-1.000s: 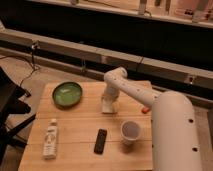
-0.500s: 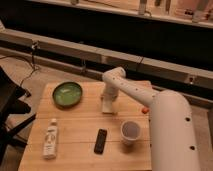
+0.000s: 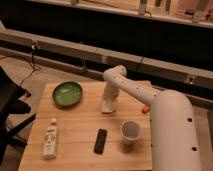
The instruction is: Place the white sponge in the ceramic bowl
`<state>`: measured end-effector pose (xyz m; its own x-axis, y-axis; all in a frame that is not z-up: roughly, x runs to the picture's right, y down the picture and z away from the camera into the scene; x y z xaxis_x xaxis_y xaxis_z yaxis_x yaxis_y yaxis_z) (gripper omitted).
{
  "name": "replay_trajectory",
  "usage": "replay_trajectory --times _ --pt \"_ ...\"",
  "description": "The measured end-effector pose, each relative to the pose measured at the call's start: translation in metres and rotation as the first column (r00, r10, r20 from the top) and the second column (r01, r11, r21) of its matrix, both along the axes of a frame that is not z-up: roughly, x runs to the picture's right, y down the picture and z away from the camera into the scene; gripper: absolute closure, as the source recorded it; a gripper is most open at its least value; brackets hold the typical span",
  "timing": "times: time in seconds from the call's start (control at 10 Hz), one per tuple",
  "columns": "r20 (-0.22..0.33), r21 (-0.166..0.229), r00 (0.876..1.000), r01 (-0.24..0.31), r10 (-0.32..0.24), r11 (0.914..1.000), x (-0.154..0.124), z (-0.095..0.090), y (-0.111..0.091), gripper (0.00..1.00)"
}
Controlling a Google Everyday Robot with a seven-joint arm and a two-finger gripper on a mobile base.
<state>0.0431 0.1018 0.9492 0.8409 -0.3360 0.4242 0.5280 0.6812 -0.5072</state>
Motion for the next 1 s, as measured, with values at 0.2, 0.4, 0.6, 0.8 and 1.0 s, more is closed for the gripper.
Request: replay_trajectory --times 0.2,0.4,0.6,0.8,1.0 --pt "-0.001 0.000 1.000 0.003 -0.003 1.0000 0.000 -0.001 -0.001 0.97" --pt "-0.004 0.007 1.000 0.006 -0.006 1.0000 -0.002 -0.004 0.001 0.97" --pt "-0.004 0.024 1.000 0.006 -0.006 0.9997 -0.010 -0.013 -0.002 0.97" --pt "-0.007 0.033 1.000 0.006 -0.006 0.9994 -0.006 -0.016 -0.004 0.97" --pt "0.003 0.041 1.000 0.014 -0.015 0.9991 -0.012 -0.021 -0.007 0.97"
